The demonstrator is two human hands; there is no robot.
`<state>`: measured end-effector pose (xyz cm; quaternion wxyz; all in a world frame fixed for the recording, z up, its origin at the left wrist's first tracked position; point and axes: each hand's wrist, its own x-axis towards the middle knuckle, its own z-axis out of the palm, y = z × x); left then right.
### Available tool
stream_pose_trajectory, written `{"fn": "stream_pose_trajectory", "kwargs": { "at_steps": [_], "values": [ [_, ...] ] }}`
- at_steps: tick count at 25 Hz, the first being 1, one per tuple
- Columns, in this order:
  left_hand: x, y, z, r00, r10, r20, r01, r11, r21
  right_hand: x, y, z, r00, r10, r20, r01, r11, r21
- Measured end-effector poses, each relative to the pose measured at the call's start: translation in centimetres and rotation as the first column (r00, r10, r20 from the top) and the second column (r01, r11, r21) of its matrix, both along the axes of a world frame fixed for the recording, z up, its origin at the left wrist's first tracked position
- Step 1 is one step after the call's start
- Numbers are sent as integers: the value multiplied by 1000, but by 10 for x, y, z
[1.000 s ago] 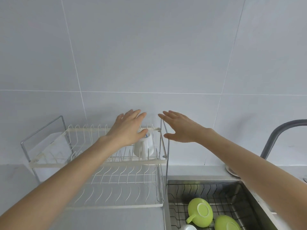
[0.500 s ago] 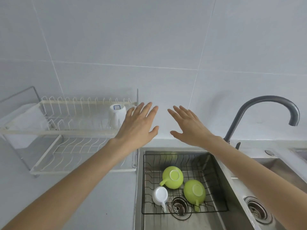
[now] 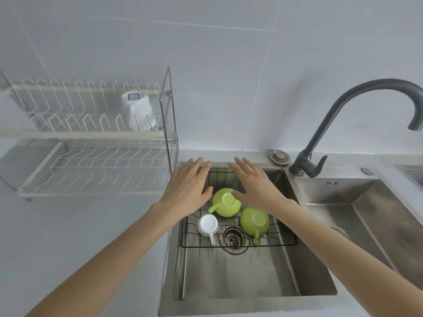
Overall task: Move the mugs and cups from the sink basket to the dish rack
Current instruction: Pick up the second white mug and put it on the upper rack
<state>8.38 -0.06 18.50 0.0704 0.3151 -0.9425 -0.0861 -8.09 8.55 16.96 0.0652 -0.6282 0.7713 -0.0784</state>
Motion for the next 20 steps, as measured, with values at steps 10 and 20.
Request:
{"fn": "stream_pose_trajectory", "kwargs": {
  "at_steps": [10,20],
  "values": [
    [-21,-9,-96,972,4,236,-63,968,242,-13,-14,-90,990,-5,141,-22,982,188],
    [-41,-17,-189,945,31,324,-174,890,422,-7,-33,-174,913,-123,389,-50,913,406]
  ]
}}
